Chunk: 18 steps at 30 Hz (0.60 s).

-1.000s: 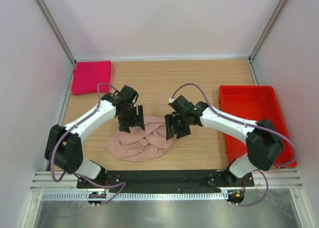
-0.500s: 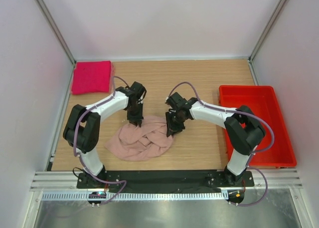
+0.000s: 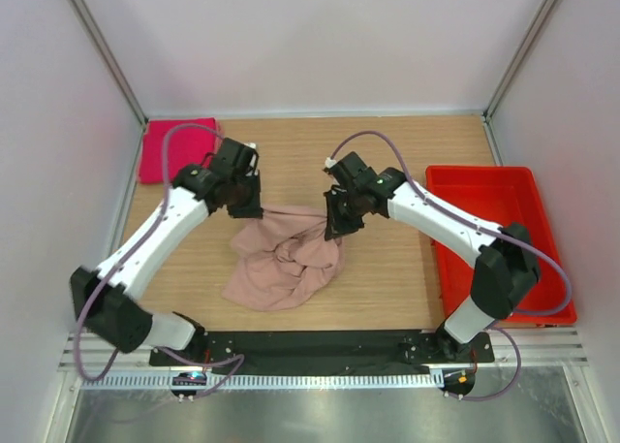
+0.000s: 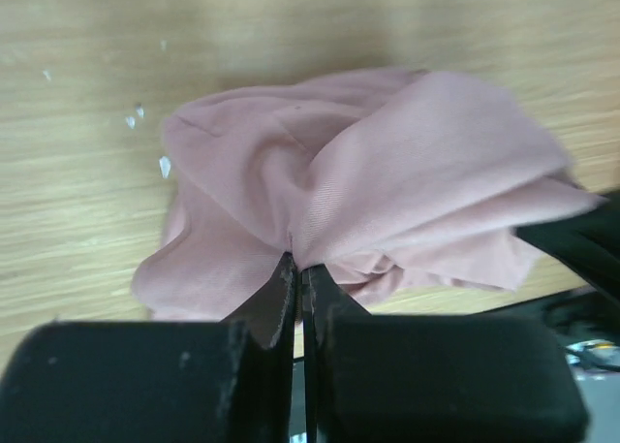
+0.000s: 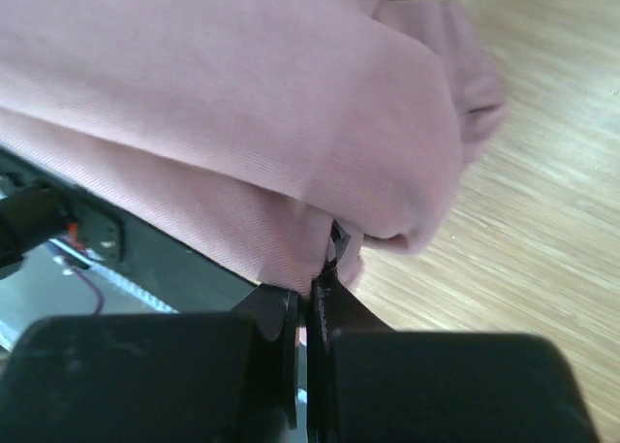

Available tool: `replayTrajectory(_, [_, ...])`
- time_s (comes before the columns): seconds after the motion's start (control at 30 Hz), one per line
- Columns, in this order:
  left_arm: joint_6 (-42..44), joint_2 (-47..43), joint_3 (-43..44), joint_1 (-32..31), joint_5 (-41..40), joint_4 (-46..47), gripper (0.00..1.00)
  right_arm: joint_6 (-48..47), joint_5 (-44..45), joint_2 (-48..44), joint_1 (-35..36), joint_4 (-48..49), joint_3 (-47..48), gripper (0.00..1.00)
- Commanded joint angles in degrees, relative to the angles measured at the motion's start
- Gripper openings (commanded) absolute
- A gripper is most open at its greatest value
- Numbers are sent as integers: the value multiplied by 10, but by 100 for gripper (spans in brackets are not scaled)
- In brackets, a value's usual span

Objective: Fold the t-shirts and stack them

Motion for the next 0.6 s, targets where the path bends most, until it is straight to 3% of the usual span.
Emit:
replayTrajectory(0.0, [-21, -92, 51, 3, -28, -40, 0, -11, 8, -47, 5, -38, 58, 1])
replayTrajectory(0.13, [-41, -183, 93, 3, -7, -57, 0, 19, -47, -63, 21, -34, 79, 1])
replayTrajectory(0.37, [-64, -254, 156, 4, 54, -83, 0, 23, 43, -160, 49, -116, 143, 1])
replayTrajectory(0.57, [-57, -275, 207, 4, 62, -79, 0, 27, 54, -241, 49, -171, 151, 1])
